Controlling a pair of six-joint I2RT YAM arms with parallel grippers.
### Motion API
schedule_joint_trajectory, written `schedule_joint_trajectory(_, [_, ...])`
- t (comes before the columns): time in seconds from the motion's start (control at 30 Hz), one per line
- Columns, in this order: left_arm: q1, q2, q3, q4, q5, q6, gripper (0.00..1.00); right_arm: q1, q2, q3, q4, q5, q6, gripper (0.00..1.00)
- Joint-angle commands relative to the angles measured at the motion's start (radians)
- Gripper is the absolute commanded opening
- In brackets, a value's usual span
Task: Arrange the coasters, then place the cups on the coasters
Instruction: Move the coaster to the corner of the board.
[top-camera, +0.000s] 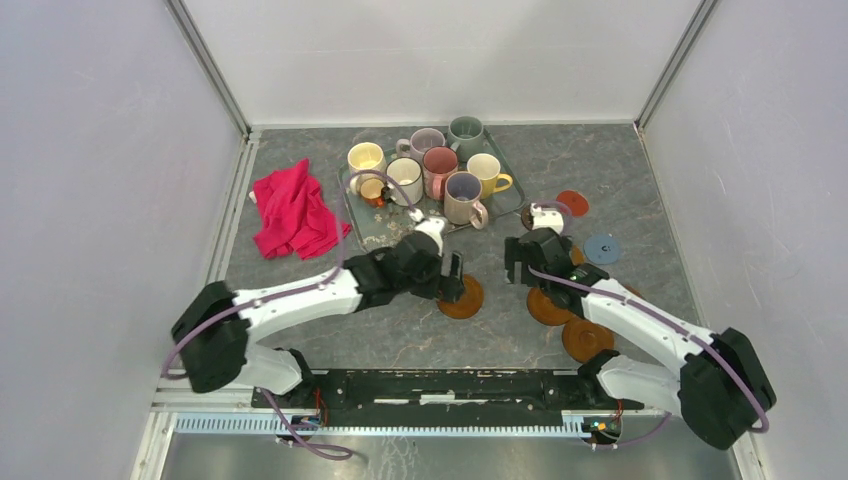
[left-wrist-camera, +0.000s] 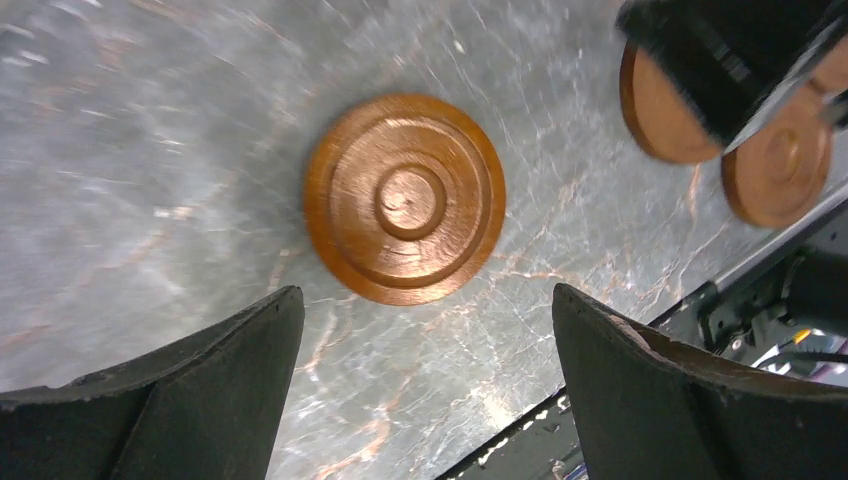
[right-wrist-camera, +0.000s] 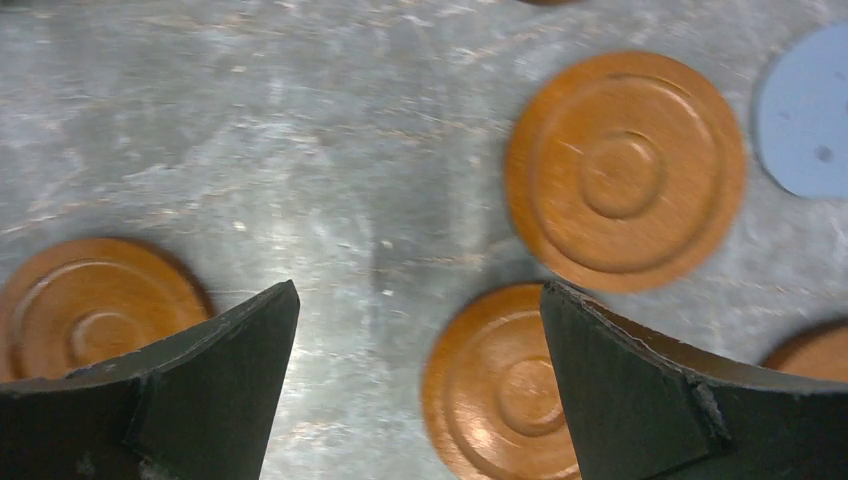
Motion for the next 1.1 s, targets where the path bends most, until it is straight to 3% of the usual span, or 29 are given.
schedule_joint_trajectory(0.0, [-0.067,0.141,0.046,0.140,0.053,-0.094,1.00,-0.046,-0.083,-0.042,-0.070,0.075,-0.012,0.98])
schedule_joint_trajectory(0.23, [-0.101,0.322,0.144,0.214,0.101,-0.096,1.00,-0.084,-0.146,-0.083,-0.161,0.145,0.030,0.98])
schedule_joint_trajectory(0.47, [-0.108,0.401,0.156,0.240,0.124,-0.116,1.00,-0.108,-0.186,-0.098,-0.215,0.215,0.054,0.98])
schedule_joint_trajectory(1.07, [-0.036,0.347,-0.007,0.197,-0.027,-0.168,1.00,-0.168,-0.164,-0.222,-0.150,0.167,0.099,0.98])
